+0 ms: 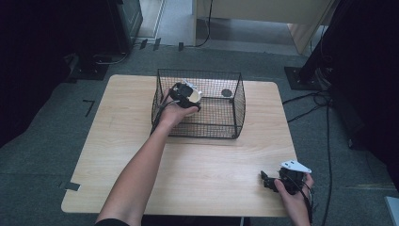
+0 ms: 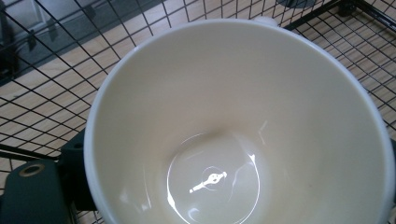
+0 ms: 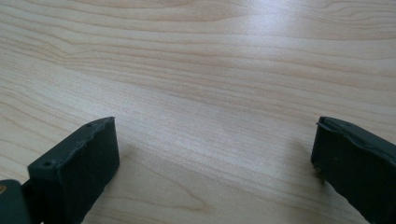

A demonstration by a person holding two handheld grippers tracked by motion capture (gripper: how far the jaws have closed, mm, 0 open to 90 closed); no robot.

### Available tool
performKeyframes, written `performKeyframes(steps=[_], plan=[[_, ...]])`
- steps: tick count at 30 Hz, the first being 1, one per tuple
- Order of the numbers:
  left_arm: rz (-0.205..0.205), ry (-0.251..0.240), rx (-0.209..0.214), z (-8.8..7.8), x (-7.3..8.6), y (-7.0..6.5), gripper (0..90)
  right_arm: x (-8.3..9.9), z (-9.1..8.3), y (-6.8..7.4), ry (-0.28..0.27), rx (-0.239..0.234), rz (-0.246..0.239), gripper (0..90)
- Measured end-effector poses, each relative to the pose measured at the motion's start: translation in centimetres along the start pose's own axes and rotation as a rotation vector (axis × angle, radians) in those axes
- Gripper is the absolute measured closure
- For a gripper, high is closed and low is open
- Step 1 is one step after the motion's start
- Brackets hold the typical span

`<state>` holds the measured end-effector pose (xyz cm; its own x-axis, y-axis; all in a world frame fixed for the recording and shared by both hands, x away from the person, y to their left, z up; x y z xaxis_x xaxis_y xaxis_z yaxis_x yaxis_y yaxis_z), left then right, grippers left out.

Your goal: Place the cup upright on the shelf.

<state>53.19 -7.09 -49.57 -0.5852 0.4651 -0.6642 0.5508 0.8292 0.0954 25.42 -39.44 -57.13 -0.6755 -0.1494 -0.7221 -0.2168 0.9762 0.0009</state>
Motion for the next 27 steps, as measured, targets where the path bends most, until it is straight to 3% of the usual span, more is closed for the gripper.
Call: performKeyframes(steps=[6, 7, 10, 15, 17, 22, 27], plan=[[-0.001, 0.030, 0.015, 0.1, 0.1, 0.1, 10.4, 0.0, 0.0, 0.0, 0.000, 0.000, 0.000, 0.5], [-0.017, 0.058, 0.027, 0.1, 0.2, 0.1, 10.4, 0.0, 0.0, 0.0, 0.000, 0.000, 0.000, 0.5], [-0.040, 0.073, 0.047, 0.1, 0.3, 0.1, 10.2, 0.0, 0.0, 0.0, 0.000, 0.000, 0.000, 0.5], [-0.033, 0.075, 0.016, -0.1, 0.3, 0.1, 9.6, 0.0, 0.0, 0.0, 0.000, 0.000, 0.000, 0.5], [-0.048, 0.084, 0.022, -0.2, 0.3, 0.2, 9.5, 0.0, 0.0, 0.0, 0.000, 0.000, 0.000, 0.5], [-0.073, 0.058, 0.054, -0.5, 0.2, 0.4, 0.6, 0.0, 0.0, 0.0, 0.000, 0.000, 0.000, 0.5], [-0.063, 0.024, 0.036, -1.0, -0.1, 0.4, 0.0, 0.0, 0.0, 0.0, 0.000, 0.000, 0.000, 0.5]])
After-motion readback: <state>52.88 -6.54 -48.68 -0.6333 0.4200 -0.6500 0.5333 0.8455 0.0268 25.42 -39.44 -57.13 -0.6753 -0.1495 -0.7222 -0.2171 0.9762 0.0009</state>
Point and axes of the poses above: each handheld gripper's, and its own axes: z roughly forward along the jaws, x roughly out of its underside, y roughly to its left, the point moved 6 cm from there along z, roughly forward along the jaws, and after that the axes turned 2 degrees about -z, right-handed, at the moved point
